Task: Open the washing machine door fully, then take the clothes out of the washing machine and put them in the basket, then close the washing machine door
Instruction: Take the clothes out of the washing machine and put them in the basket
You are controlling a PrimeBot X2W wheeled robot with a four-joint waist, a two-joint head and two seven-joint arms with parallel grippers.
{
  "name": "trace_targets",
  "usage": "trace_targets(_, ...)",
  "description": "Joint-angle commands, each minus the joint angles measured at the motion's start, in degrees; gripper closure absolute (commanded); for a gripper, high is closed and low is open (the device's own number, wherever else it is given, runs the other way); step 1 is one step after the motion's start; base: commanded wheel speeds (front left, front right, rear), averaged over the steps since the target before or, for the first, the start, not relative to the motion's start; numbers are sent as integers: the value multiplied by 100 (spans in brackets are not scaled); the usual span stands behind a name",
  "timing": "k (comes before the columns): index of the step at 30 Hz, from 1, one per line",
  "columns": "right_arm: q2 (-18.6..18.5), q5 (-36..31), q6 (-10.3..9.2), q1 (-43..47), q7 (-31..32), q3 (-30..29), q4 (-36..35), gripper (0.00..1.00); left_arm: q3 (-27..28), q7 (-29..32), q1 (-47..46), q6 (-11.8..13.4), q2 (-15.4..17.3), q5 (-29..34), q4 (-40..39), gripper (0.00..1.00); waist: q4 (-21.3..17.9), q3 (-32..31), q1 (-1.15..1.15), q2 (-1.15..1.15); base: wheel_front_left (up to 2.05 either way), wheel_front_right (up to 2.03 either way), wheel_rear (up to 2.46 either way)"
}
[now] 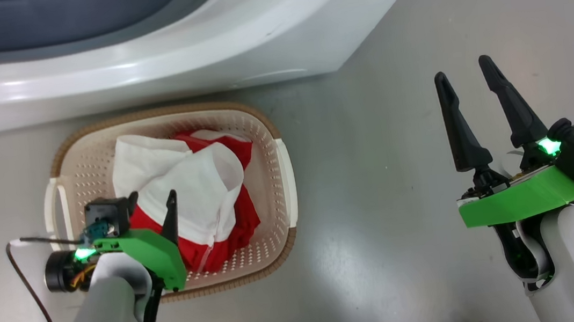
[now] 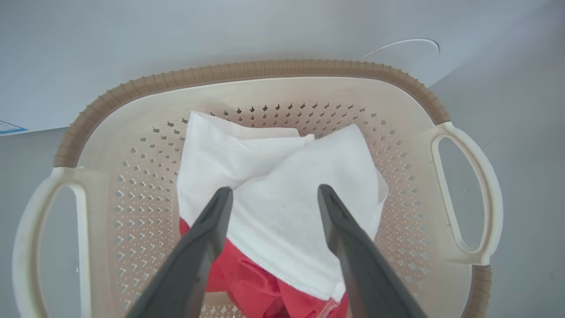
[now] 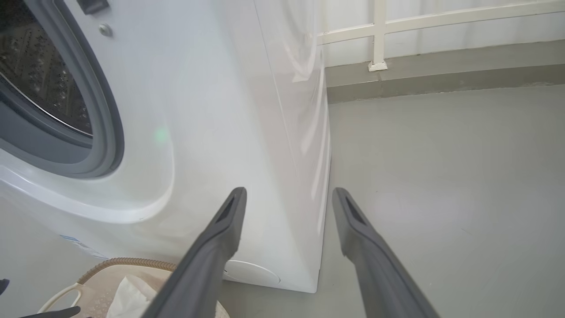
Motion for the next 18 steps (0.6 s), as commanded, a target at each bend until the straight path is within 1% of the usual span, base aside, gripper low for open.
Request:
trace_targets(1,33,28,36,149,-36,114,-91,0,175,-29,304,4,177,-68,-155,0,37,-242,0,0,0,0,0)
trace_targets(9,-7,10,36,389,-36,88,30,0,432,-29,768,3,195,-106,-914,0,133,-964,0,0,0,0,0)
trace_targets(10,-7,10,36,389,-36,88,30,0,432,-29,768,3,195,-106,-914,0,133,-964,0,0,0,0,0)
trace_targets(12,-37,22,36,537,-36,68,73,0,591,-29,1029,3,179,-113,-1297,0,182,-1287,0,0,0,0,0)
trace_targets(18,-73,60,36,869,-36,37,169,0,930,-29,1625,4,141,-69,-2046,0,252,-1937,0,0,0,0,0)
